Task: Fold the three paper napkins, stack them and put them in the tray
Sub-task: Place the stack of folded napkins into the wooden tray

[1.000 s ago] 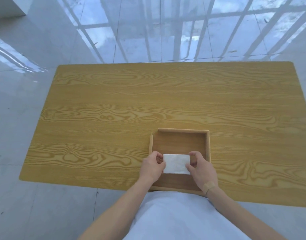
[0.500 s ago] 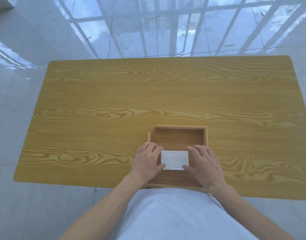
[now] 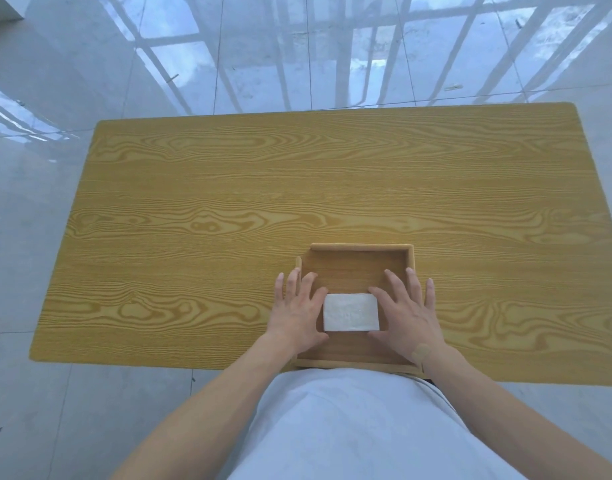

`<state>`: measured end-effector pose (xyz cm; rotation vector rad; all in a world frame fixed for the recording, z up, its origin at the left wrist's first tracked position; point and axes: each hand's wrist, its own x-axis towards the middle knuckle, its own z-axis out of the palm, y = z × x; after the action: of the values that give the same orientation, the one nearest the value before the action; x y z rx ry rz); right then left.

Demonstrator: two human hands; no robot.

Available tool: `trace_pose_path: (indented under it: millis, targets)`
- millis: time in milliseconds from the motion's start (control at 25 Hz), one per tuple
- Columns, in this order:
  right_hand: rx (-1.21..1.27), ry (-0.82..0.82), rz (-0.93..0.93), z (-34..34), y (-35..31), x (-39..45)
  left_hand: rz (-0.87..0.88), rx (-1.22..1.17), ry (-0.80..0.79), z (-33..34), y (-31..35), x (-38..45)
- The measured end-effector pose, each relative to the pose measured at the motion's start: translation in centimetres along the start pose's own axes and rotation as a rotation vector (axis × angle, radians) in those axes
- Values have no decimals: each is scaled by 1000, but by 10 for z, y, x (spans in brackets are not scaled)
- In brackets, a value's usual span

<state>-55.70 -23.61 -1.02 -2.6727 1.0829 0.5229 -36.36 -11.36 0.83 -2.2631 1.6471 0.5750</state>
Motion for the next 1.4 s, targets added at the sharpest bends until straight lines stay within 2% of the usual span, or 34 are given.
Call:
trace_pose_path:
  millis: [440, 1400]
  targets:
    - [10, 21, 1, 6, -4, -13, 25, 25, 78, 10, 2, -8]
    - [6, 3, 77, 11, -4, -28, 22, 20, 52, 16, 9, -15]
